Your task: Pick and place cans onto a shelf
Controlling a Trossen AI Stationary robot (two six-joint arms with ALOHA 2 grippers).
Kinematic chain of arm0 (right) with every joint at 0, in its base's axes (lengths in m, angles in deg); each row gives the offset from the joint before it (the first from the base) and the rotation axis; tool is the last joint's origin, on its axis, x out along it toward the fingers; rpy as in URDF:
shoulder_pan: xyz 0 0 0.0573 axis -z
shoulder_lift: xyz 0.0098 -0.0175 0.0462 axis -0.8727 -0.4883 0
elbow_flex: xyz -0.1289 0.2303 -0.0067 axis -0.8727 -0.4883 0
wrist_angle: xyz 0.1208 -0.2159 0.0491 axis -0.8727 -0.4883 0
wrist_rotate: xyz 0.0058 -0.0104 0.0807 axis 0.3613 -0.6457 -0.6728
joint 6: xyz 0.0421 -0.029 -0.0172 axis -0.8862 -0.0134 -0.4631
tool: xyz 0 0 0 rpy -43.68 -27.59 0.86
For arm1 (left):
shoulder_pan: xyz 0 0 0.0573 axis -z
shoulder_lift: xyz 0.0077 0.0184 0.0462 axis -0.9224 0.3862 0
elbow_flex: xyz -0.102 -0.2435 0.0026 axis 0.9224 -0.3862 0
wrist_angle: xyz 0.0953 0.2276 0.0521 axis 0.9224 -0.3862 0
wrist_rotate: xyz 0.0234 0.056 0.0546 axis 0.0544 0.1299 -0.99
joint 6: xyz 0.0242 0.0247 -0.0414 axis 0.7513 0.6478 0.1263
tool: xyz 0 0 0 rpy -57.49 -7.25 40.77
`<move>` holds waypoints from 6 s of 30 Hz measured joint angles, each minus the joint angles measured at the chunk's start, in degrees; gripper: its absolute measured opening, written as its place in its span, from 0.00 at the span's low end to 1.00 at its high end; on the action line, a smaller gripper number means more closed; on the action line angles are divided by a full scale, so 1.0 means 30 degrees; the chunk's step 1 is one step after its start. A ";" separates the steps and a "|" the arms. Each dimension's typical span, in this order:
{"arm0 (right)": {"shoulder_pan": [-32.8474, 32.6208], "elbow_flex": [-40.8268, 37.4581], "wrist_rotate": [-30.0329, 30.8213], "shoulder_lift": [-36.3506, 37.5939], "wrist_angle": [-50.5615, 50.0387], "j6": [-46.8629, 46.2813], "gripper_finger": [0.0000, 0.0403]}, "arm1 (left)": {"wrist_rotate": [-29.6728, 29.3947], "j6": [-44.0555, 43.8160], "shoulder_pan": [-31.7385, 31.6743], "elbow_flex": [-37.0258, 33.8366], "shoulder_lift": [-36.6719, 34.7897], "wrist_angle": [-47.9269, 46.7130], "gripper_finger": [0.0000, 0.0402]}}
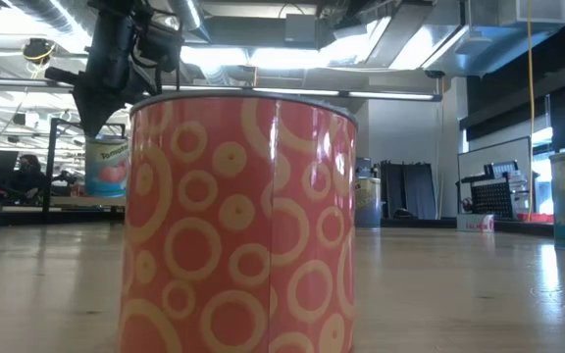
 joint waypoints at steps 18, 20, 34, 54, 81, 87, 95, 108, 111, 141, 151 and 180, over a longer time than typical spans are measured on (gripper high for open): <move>0.0000 0.0000 -0.0006 0.0000 0.0000 -0.0080 0.02 | -0.0324 0.0870 0.0000 0.0000 0.0007 0.0022 0.09; 0.0000 0.0000 -0.0004 0.0000 0.0000 -0.0122 0.02 | -0.0385 0.0863 0.0000 0.0000 0.0007 0.0022 0.09; 0.0000 0.0000 0.0000 0.0000 -0.0007 -0.0153 0.02 | 0.1114 0.2389 0.0109 0.2663 -0.0335 -0.0178 0.01; 0.0000 0.0000 0.0000 0.0000 -0.0022 -0.0073 0.02 | 0.2321 0.1053 0.5020 0.1617 -0.0335 -0.1545 0.00; 0.0000 0.0000 0.0000 0.0000 -0.0007 -0.0073 0.02 | 0.1018 0.1941 0.4224 -0.0138 -0.0321 -0.0008 0.00; 0.0000 0.0000 -0.0003 0.0000 -0.0007 -0.0080 0.02 | 0.0741 0.1956 0.4444 -0.0144 -0.0321 0.0012 0.00; 0.0000 0.0000 -0.0003 0.0000 -0.0007 -0.0080 0.02 | 0.0062 0.1976 0.4452 -0.0146 0.0506 0.0338 0.00; 0.0000 0.0000 0.0000 0.0000 -0.0007 -0.0080 0.02 | -0.0536 0.2801 0.4338 -0.0153 0.2364 0.0539 0.00; 0.0000 0.0000 -0.0004 0.0000 -0.0007 -0.0080 0.02 | -0.0613 0.2918 0.4048 -0.0153 0.2361 0.0522 0.00; 0.0687 -0.0234 0.1050 0.0605 -0.2142 -0.2331 0.02 | 0.1298 0.2353 0.8968 0.5630 -0.1736 0.0497 0.00; 0.2945 -0.0350 -0.0160 0.0386 -0.2215 -0.5157 0.03 | 0.2229 0.2291 1.2487 0.9283 -0.1989 0.0615 0.00; 0.5561 -0.0364 -0.4493 -0.4640 -0.2193 -0.0245 0.26 | 0.2353 0.0798 1.6440 0.9721 -0.2847 0.0297 0.00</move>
